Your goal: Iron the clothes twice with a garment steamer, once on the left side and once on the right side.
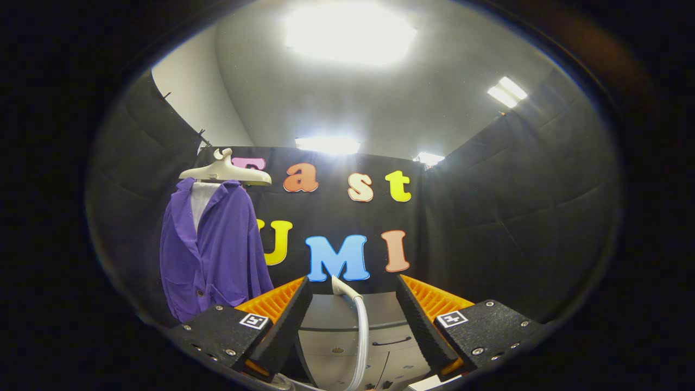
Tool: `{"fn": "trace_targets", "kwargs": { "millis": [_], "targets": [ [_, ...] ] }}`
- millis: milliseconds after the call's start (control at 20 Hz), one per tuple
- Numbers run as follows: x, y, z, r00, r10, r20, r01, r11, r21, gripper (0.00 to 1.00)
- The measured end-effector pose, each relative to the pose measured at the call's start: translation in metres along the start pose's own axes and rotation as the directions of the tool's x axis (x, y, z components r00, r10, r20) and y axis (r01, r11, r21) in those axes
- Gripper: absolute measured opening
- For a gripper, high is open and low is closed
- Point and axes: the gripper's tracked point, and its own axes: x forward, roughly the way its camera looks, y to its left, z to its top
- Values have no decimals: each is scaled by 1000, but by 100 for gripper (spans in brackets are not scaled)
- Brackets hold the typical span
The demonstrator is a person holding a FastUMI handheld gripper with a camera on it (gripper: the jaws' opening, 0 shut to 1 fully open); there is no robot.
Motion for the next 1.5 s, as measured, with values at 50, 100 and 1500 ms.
{"fn": "trace_targets", "kwargs": {
  "millis": [50, 100, 1500],
  "targets": [
    [13, -2, 5, 1000, 11, 6, -11, 1000, 4, 96],
    [28, -5, 9, 1000, 19, 12, -19, 1000, 5, 96],
    [345, -21, -153, 856, 339, -391, -188, 908, 375, 95]
  ]
}}
